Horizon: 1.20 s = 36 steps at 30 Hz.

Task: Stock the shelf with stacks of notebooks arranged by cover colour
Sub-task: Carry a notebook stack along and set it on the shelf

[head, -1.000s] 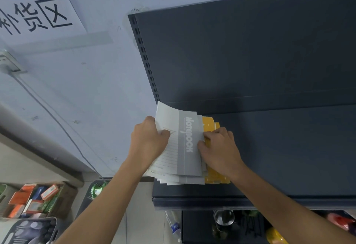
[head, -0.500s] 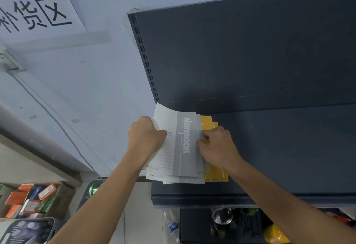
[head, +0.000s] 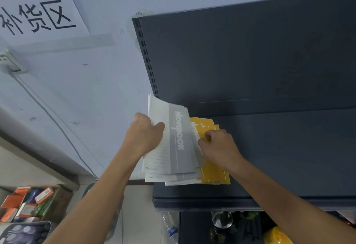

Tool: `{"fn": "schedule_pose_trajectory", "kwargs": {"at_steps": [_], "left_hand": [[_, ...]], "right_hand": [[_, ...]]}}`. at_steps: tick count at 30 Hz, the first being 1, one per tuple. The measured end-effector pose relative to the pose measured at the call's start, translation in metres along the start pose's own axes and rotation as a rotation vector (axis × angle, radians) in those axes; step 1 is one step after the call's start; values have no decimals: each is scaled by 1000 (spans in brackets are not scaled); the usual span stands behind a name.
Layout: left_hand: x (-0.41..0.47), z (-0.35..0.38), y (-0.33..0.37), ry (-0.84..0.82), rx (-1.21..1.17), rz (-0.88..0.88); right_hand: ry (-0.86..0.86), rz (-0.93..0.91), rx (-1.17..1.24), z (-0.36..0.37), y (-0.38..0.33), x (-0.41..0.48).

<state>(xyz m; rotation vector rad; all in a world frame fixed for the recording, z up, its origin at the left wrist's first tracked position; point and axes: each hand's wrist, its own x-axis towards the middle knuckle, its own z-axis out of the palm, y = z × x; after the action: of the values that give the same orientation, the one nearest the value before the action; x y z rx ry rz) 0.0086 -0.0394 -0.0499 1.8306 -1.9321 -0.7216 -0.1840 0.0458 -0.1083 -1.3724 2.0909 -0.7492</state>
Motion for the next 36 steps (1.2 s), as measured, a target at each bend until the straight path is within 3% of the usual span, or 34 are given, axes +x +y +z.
{"fn": "schedule_pose_trajectory", "kwargs": {"at_steps": [4,7,10,19,29,36], "left_hand": [[-1,-6,1,-46,-196,87],[0,0,8,-190,-377,117],[1,15,19,-251,-386,183],[-4,59,66,-176,-45,401],[-50,103,146,-325,13,562],[-111,155,231,-404,50,638]], "right_hand": [[-9,86,120,-10,-7,5],[-6,137,362,-19,-16,5],[51,155,557,-28,-20,3],[359,214,425,-72,8,-25],[499,330,378,-149,83,-69],[593,377,192,-218,160,-113]]}}
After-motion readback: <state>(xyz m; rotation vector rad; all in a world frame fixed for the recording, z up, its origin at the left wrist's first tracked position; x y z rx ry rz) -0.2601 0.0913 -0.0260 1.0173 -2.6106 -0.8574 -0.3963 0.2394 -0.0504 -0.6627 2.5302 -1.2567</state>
